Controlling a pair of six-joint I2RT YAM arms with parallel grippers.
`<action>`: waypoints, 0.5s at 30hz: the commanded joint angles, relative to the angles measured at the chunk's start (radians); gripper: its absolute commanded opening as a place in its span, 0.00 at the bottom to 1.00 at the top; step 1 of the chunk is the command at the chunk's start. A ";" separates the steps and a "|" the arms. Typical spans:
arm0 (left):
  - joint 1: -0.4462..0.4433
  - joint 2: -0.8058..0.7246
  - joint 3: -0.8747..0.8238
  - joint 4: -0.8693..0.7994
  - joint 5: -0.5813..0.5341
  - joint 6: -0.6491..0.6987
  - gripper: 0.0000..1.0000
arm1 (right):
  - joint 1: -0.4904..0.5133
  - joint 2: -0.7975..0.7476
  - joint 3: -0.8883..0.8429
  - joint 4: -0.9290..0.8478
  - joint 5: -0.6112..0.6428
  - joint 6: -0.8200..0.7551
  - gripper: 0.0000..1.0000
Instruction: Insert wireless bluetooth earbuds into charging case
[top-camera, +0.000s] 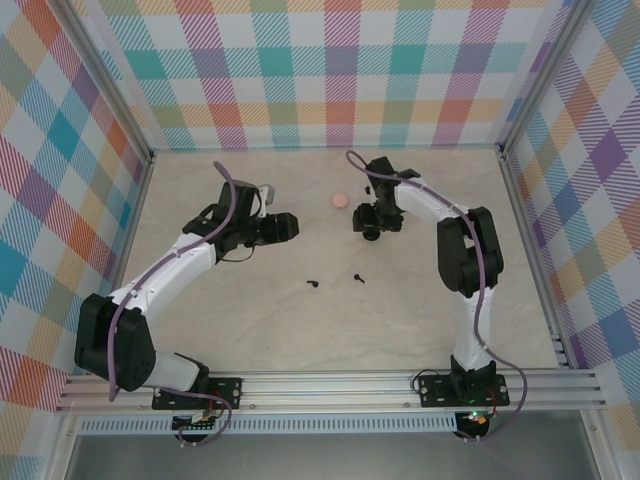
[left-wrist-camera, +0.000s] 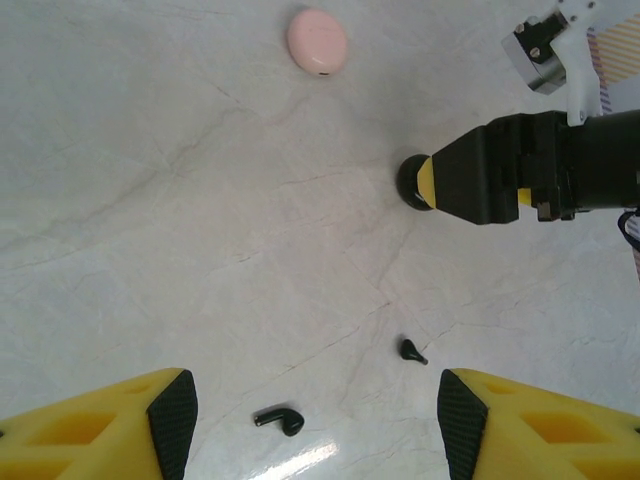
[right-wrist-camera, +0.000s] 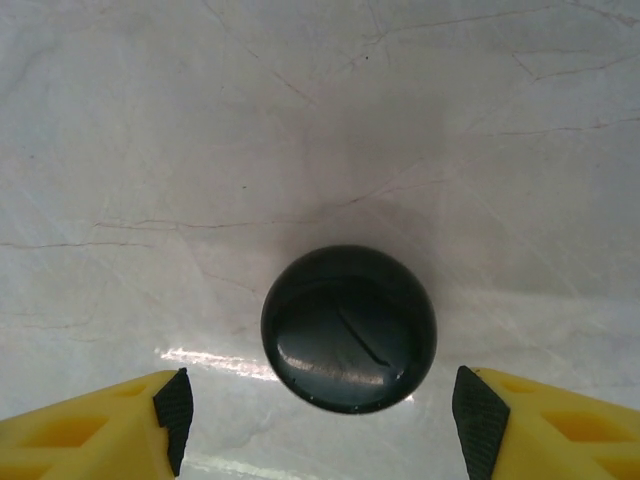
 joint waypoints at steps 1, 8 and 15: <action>-0.004 -0.038 -0.026 -0.051 -0.019 -0.001 0.66 | -0.004 0.041 0.065 -0.076 0.027 -0.010 0.71; -0.004 -0.037 -0.022 -0.057 -0.019 -0.003 0.66 | -0.004 0.109 0.141 -0.121 0.029 -0.021 0.69; -0.004 -0.031 -0.018 -0.055 -0.021 -0.009 0.66 | -0.005 0.161 0.187 -0.152 0.026 -0.031 0.66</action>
